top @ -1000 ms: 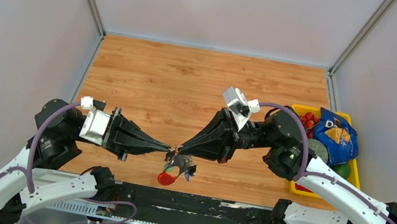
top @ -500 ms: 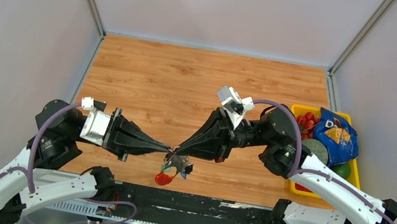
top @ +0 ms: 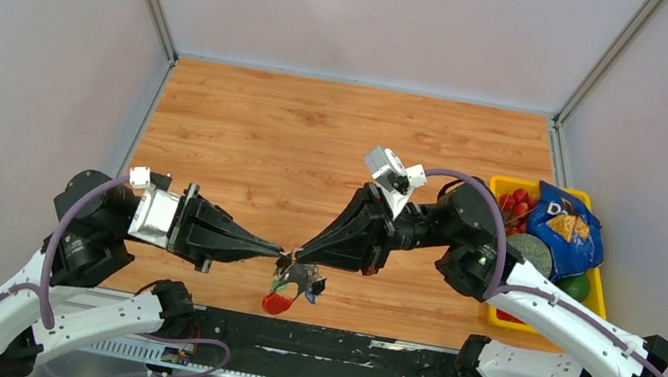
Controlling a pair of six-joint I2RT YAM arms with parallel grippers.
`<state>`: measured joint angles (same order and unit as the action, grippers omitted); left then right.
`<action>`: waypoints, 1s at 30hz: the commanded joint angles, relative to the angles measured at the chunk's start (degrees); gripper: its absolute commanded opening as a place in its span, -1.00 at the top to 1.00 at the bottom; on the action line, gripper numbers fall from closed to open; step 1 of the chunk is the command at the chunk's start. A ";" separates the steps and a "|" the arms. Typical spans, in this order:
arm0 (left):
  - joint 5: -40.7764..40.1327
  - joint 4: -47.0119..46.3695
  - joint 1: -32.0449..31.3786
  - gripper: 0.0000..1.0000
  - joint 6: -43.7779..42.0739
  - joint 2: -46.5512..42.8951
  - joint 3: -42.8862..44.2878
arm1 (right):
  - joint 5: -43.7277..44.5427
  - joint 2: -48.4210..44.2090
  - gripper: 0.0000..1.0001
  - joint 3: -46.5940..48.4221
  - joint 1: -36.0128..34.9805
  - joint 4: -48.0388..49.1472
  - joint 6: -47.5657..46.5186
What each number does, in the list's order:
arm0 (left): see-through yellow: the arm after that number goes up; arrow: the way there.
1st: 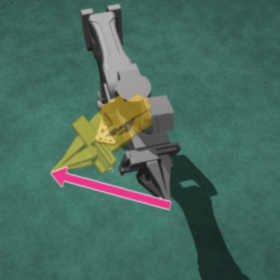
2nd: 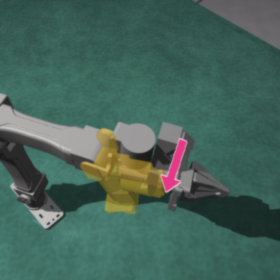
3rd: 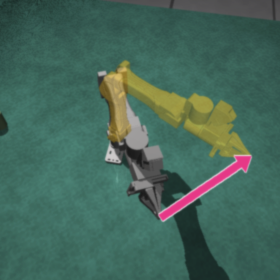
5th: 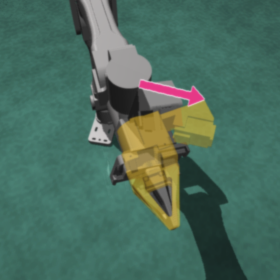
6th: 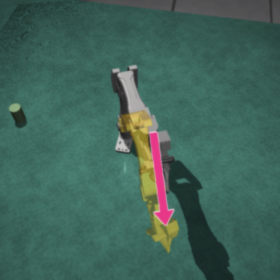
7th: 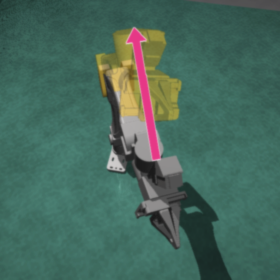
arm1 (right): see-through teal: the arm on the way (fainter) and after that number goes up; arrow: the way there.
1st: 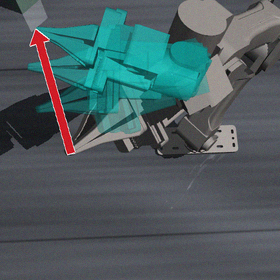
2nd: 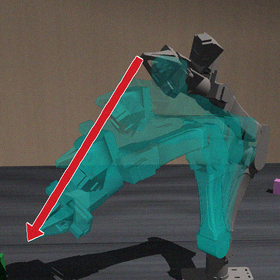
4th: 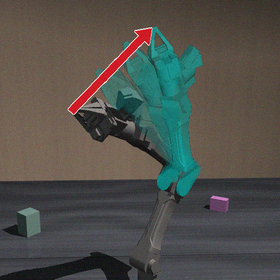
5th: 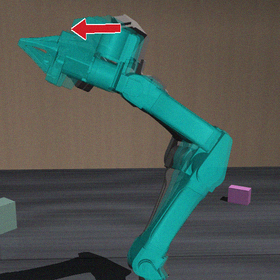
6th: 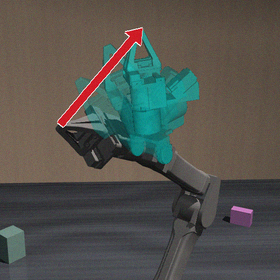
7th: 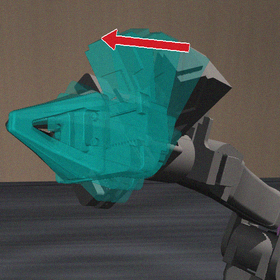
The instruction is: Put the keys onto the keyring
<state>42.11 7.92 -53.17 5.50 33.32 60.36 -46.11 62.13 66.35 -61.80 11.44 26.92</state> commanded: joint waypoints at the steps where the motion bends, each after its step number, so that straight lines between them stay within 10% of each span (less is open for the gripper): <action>1: -0.02 -0.19 -0.25 0.99 -1.67 -0.55 -0.02 | 0.70 -3.11 1.00 -0.11 0.10 3.68 0.94; 30: -1.48 -1.45 -0.21 0.99 -1.39 -1.23 -0.87 | 2.25 -0.58 1.00 -1.04 -0.11 10.54 6.86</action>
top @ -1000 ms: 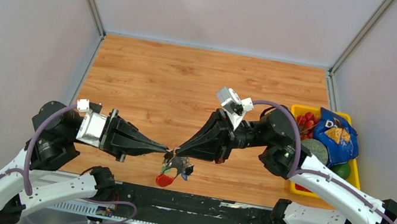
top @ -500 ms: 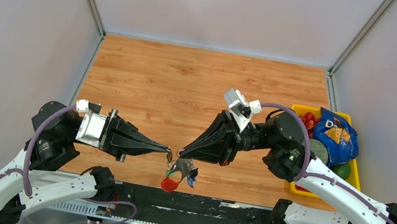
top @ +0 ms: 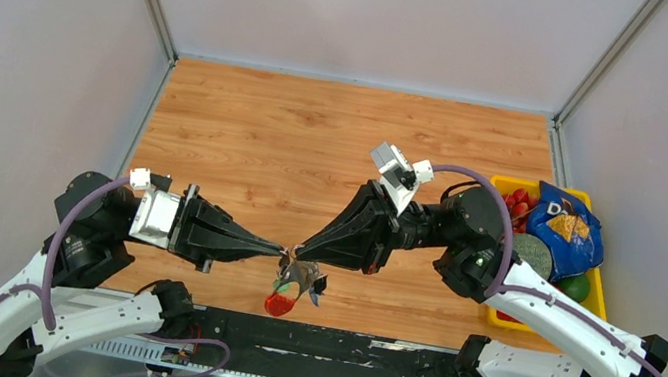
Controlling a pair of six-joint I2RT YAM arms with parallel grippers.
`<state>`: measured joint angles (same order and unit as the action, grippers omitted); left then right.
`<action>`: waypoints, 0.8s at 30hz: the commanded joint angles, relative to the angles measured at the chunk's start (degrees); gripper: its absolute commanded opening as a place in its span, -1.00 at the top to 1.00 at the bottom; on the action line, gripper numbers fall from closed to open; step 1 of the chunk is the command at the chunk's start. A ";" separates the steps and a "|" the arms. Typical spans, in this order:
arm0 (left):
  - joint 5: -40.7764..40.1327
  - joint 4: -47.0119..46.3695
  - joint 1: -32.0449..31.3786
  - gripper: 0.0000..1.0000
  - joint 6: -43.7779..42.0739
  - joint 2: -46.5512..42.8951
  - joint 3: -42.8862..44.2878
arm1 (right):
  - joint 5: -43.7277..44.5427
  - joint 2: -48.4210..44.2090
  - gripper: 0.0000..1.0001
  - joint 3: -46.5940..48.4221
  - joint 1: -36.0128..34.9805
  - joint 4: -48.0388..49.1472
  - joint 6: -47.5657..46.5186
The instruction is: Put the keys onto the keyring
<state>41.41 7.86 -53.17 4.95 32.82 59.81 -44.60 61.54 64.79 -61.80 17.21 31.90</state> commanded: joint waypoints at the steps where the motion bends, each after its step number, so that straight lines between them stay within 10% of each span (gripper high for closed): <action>1: -0.93 -1.55 -0.20 0.99 -0.83 -0.82 -0.45 | 0.75 0.13 1.00 0.51 -0.08 4.90 1.95; 24: -1.68 -2.21 -0.22 0.99 -0.90 -1.56 -1.02 | 0.60 1.43 1.00 0.87 -0.46 6.10 3.00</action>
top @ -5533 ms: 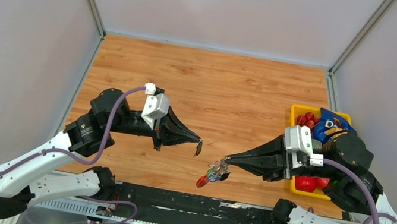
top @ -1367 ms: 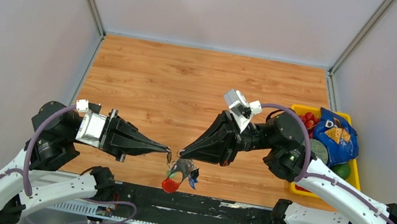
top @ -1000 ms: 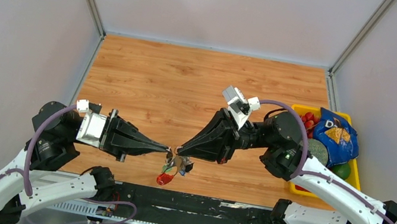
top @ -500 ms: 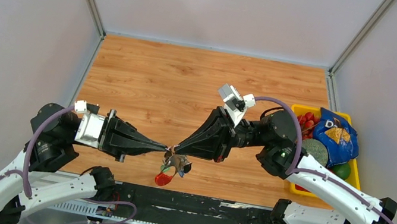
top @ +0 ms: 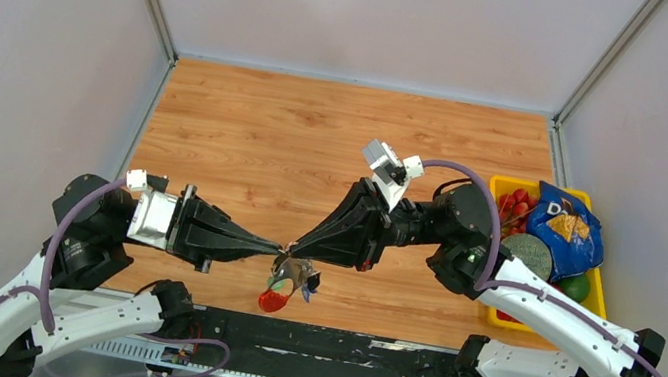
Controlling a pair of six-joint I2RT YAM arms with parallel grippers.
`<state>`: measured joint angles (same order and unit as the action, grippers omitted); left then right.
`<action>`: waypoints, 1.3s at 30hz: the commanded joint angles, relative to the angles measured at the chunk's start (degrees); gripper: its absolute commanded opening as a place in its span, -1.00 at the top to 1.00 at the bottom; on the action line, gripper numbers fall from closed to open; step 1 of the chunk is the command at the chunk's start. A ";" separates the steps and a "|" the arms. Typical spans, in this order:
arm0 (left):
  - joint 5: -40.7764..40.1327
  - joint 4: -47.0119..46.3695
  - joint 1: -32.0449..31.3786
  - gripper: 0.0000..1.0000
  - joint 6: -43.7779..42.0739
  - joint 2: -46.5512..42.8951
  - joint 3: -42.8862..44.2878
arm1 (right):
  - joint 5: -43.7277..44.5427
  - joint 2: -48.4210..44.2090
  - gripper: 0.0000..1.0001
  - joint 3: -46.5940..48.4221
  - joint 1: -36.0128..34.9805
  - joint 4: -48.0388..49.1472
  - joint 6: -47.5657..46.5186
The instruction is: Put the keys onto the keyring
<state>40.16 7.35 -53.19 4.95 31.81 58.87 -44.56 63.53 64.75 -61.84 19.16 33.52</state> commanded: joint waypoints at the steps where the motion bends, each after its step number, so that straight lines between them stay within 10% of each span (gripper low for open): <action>1: -0.43 -1.57 -0.24 0.99 -0.95 -0.64 -0.12 | 0.72 -0.78 1.00 0.90 -0.43 4.09 1.25; 39: -1.06 -2.51 -0.16 0.99 -0.58 -1.95 -0.77 | 3.21 -0.17 1.00 1.44 -1.62 5.43 1.90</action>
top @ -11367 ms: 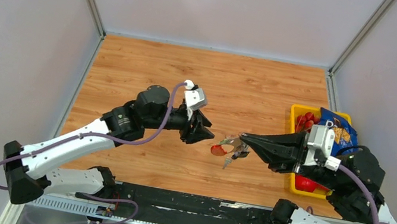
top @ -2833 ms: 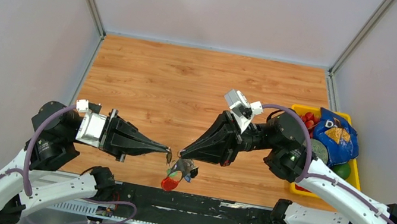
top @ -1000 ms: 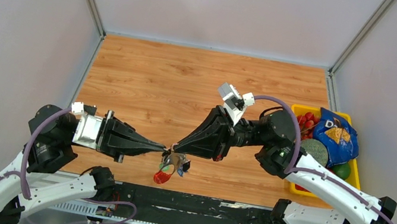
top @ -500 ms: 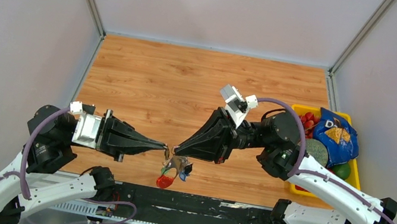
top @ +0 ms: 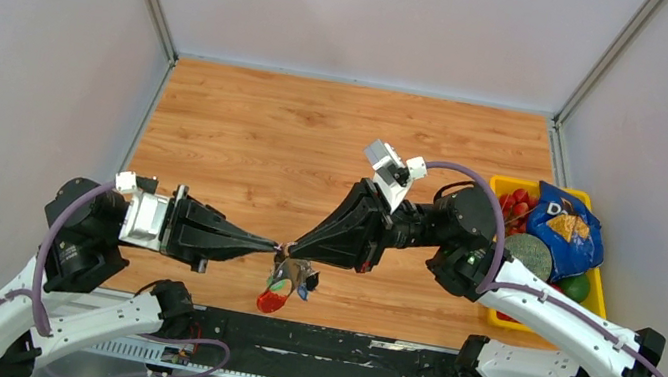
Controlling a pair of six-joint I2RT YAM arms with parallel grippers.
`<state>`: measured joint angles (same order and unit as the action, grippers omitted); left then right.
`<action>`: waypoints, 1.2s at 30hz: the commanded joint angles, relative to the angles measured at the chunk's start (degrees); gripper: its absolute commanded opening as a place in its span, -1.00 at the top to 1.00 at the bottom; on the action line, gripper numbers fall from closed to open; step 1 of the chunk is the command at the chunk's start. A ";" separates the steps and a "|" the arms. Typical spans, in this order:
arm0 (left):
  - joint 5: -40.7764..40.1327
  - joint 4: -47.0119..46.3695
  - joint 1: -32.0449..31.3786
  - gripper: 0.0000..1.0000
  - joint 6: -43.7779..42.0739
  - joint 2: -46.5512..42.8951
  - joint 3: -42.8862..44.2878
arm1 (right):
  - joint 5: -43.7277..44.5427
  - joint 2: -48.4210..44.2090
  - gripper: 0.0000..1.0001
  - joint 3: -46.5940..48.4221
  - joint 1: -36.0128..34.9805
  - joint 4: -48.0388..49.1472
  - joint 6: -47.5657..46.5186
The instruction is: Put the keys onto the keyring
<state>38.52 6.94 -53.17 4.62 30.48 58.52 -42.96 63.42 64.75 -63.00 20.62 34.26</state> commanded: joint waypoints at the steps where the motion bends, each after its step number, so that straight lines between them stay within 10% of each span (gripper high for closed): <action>1: 0.58 -2.10 -0.18 0.99 -0.28 -0.61 -0.42 | 1.73 -0.05 1.00 1.35 -0.50 3.98 1.14; 36: 0.50 -2.82 -0.21 0.99 -0.18 -1.64 -1.23 | 2.29 2.03 1.00 1.76 -1.84 3.52 1.13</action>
<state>38.61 6.37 -53.17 4.64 28.93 57.65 -42.50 65.69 64.86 -64.47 22.11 34.70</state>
